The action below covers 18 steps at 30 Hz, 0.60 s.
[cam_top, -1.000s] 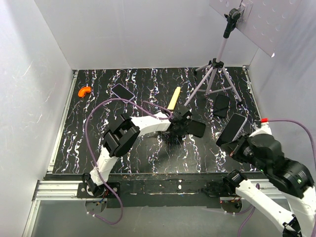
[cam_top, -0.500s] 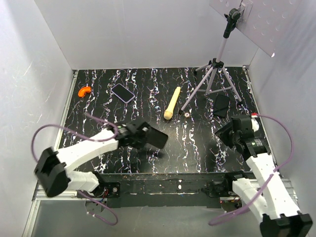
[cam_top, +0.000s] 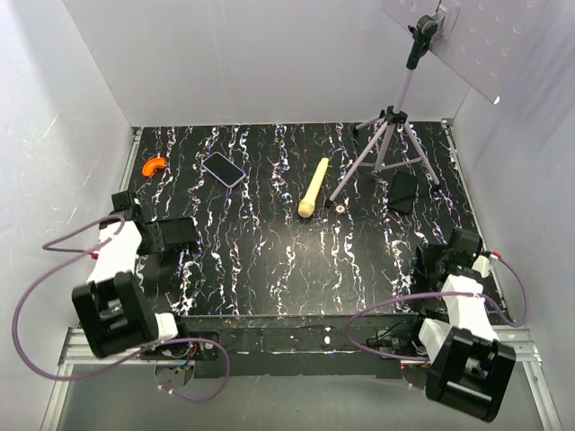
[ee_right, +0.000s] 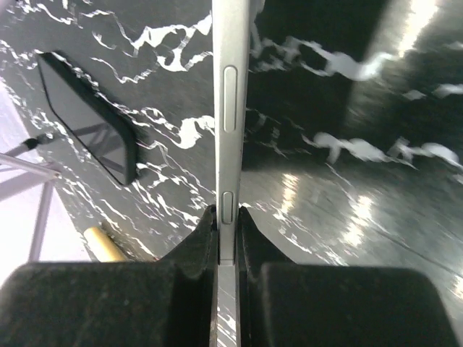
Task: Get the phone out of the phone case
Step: Place the phone case at the center of the board.
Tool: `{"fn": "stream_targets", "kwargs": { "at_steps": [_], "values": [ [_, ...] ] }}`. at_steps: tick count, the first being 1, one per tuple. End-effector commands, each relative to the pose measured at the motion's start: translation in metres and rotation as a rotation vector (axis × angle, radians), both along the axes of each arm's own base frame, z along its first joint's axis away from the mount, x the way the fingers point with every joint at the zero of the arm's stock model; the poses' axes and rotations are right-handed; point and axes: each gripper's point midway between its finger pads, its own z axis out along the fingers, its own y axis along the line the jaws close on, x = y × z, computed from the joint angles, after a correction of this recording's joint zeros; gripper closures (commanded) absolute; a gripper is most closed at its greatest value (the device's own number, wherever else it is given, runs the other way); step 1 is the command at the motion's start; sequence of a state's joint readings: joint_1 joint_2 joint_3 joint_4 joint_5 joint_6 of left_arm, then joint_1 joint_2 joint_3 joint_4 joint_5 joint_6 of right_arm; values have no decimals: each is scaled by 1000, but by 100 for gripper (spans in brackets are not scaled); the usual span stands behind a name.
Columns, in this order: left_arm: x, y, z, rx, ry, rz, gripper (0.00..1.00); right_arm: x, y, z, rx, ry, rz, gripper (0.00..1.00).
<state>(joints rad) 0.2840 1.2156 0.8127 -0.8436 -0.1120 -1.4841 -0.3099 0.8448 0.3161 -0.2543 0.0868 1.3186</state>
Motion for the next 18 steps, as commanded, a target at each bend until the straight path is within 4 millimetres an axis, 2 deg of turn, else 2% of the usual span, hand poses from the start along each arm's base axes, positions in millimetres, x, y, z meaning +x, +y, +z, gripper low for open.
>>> {"fn": "stream_targets", "kwargs": {
  "at_steps": [1,4,7,13,17,18],
  "values": [
    [22,7,-9,-86,17,-113,100,54,-15,36,-21,-229,-4,99],
    [26,22,-24,-110,36,-72,100,64,-11,34,21,-238,25,99],
    [34,33,-30,-98,48,-83,100,64,-14,25,34,-205,9,99],
    [42,40,-51,-123,101,-92,100,72,-18,24,3,-188,57,99],
    [46,48,-55,-102,123,-99,100,75,-17,22,35,-208,84,98],
    [47,56,-55,-71,135,-89,100,75,-16,21,40,-209,94,97]
  ]
}}
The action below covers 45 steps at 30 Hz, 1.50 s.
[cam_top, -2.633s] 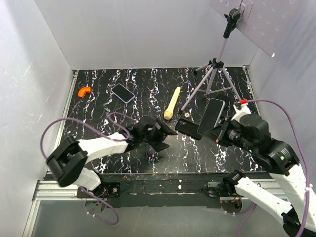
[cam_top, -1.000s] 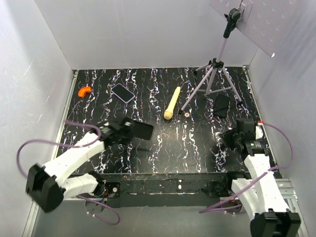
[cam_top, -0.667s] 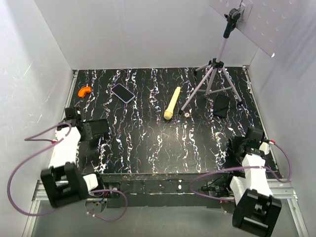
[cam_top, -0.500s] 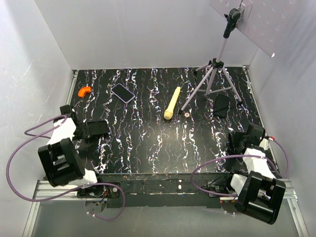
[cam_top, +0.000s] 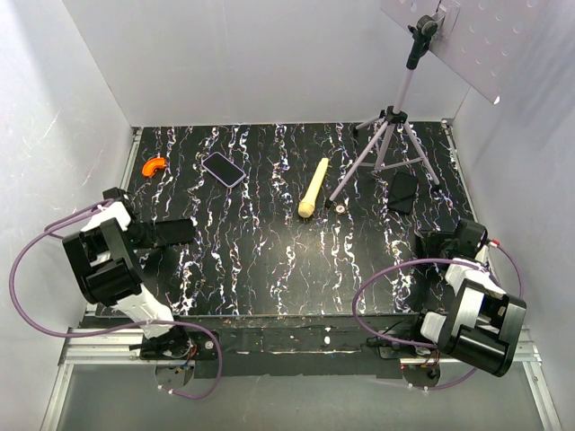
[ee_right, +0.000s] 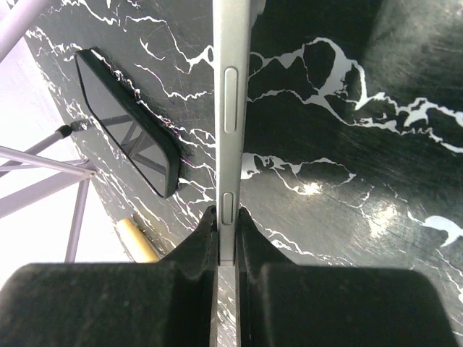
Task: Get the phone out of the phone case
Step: Place the phone case at the center of the board.
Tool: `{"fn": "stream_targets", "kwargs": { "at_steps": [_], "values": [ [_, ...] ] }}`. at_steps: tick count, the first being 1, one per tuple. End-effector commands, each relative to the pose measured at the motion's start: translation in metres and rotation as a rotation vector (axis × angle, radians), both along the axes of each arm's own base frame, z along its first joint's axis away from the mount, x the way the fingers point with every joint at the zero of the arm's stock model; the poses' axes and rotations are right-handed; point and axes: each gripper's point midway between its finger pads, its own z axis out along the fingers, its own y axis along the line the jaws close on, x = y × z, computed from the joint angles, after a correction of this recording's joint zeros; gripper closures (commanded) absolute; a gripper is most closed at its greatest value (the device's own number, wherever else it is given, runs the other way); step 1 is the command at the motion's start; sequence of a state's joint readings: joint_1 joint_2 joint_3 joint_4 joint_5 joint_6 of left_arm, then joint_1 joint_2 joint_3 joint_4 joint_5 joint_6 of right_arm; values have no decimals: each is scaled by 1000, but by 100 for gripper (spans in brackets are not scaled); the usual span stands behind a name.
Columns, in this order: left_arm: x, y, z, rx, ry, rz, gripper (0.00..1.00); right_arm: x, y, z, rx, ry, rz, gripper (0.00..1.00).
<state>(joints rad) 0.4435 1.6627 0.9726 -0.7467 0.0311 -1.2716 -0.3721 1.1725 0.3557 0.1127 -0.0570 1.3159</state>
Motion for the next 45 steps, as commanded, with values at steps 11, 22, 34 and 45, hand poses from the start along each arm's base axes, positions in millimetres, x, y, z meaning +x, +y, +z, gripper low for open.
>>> {"fn": "stream_targets", "kwargs": {
  "at_steps": [11,22,34,45],
  "values": [
    [16,56,13,187,66,-48,100,14,-11,20,-87,-78,93,93],
    [22,59,25,192,35,-55,31,12,-8,28,-96,-58,159,43],
    [11,17,74,227,-162,-178,2,-16,15,91,-342,-40,496,12],
    [-14,-196,186,301,-805,-957,0,57,52,77,-493,148,1052,11]
  ]
}}
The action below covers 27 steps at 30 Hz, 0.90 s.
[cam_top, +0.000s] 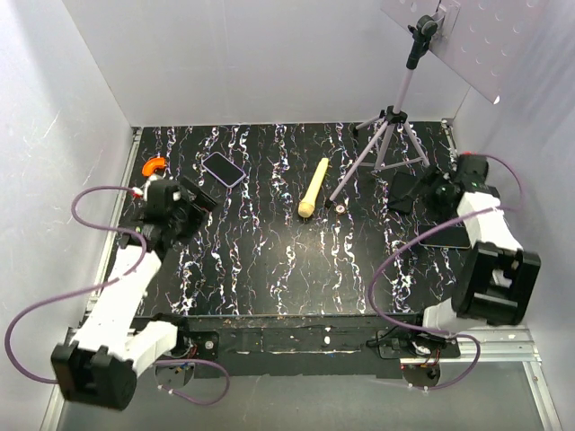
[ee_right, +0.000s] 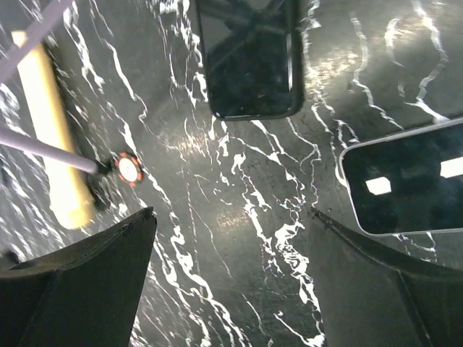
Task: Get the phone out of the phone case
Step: Place the phone case at the center of the board, then pick up the phone at the center of the board.
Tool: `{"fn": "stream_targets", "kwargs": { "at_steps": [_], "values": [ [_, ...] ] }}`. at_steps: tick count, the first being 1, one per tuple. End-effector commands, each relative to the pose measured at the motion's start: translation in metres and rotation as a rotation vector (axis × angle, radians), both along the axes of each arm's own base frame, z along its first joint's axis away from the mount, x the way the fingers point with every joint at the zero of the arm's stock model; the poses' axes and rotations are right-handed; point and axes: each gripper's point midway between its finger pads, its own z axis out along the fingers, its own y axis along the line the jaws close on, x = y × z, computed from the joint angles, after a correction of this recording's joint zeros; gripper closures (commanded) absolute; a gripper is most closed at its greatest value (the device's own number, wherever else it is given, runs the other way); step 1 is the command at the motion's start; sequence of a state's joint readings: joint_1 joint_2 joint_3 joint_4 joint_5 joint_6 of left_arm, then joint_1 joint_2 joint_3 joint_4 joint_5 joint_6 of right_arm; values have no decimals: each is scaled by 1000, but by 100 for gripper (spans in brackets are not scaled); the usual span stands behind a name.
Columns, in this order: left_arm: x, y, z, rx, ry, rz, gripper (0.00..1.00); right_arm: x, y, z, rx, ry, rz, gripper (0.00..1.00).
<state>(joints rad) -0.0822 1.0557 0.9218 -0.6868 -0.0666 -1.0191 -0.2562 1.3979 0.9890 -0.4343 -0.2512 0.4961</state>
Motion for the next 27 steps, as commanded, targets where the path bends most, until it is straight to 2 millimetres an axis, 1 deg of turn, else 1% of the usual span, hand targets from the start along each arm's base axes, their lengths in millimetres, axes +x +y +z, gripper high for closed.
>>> {"fn": "stream_targets", "kwargs": {
  "at_steps": [1,2,3,4,6,10,12,13,14,17,21,22,27],
  "values": [
    [-34,-75,31,-25,-227,-401,0,14,16,-9,-147,95,231,11],
    [-44,-91,37,-51,-283,-491,0,20,18,-13,-170,123,256,11],
    [-54,-102,36,-69,-308,-558,0,23,18,-19,-185,149,278,11],
    [-66,-111,38,-81,-337,-624,0,29,18,-21,-200,162,282,11],
    [-83,-120,37,-81,-363,-704,0,39,15,-27,-230,196,286,11],
    [-108,-119,39,-71,-389,-773,0,48,18,-44,-259,246,312,13],
    [-116,-116,42,-45,-407,-806,0,52,20,-52,-288,278,320,14],
    [-118,-116,44,-34,-410,-825,0,54,21,-55,-301,299,319,14],
    [-121,-116,46,-24,-415,-843,0,56,17,-58,-339,324,306,14],
    [-127,-120,48,-33,-400,-896,0,65,19,-58,-387,335,303,13],
    [-129,-124,44,-61,-344,-905,0,78,15,-62,-399,378,279,9],
    [-128,-124,45,-64,-343,-898,1,79,11,-64,-415,400,268,9],
    [-126,-124,56,-61,-378,-897,0,80,12,-73,-403,422,254,8]
  ]
}}
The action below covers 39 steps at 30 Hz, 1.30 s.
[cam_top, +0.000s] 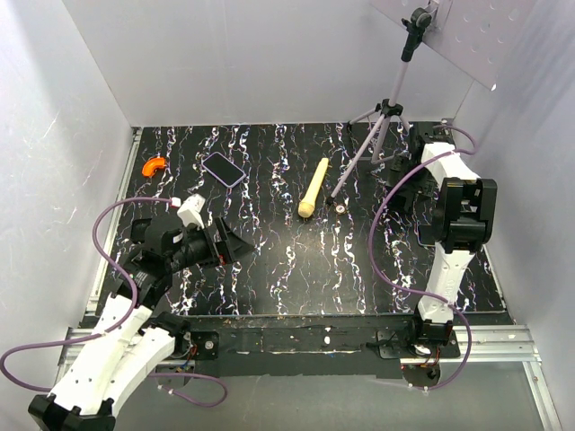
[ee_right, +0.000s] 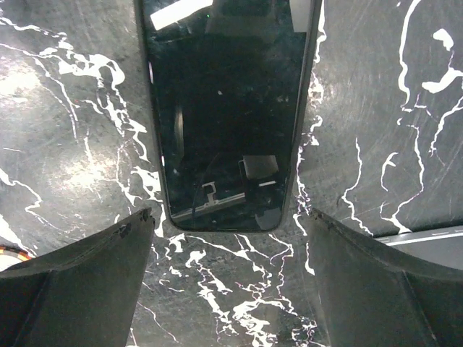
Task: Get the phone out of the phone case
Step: Pick up the phone at the center of the board.
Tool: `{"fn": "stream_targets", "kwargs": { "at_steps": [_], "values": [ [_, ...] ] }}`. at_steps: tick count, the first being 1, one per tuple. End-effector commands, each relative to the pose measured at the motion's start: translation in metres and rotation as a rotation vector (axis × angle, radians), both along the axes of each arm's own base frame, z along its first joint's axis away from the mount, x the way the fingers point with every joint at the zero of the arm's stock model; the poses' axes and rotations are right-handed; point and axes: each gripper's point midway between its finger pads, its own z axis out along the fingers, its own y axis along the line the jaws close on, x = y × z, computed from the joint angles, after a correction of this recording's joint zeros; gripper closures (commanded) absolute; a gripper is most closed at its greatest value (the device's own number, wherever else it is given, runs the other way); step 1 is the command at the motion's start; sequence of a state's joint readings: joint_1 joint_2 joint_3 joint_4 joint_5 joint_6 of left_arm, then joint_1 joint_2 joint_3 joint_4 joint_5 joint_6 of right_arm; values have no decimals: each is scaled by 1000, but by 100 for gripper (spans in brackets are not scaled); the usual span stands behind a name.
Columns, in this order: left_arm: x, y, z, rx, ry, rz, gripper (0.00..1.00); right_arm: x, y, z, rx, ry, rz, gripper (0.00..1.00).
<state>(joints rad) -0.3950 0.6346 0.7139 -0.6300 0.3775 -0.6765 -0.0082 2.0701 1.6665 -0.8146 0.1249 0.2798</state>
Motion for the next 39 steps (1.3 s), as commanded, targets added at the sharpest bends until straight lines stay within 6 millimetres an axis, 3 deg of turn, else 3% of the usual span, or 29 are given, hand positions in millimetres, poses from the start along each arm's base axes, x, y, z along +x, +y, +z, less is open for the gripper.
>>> {"fn": "stream_targets", "kwargs": {
  "at_steps": [1,9,13,22,25,30,31,34,39],
  "values": [
    [-2,-3,25,-15,-63,-33,1,-1,2,-5,-9,15,-18,8],
    [1,-7,25,-14,-44,-55,0,1,15,-24,66,18,-27,9],
    [0,-7,25,-18,-46,-55,1,-4,5,-32,10,55,-43,8],
    [0,-10,30,-36,-43,-63,0,-16,3,-43,-2,132,-6,11],
    [2,-11,31,-34,-46,-63,0,-20,3,-48,-1,143,9,18],
    [1,-12,29,-38,-34,-67,1,-21,5,-41,7,112,39,43],
    [1,-12,30,-39,-34,-65,0,-23,15,-37,5,110,60,48],
    [1,-11,29,-38,-32,-61,0,-38,27,-20,47,94,45,56],
    [4,-13,27,-44,-26,-59,0,-93,64,-13,212,106,-4,53]
  ]
}}
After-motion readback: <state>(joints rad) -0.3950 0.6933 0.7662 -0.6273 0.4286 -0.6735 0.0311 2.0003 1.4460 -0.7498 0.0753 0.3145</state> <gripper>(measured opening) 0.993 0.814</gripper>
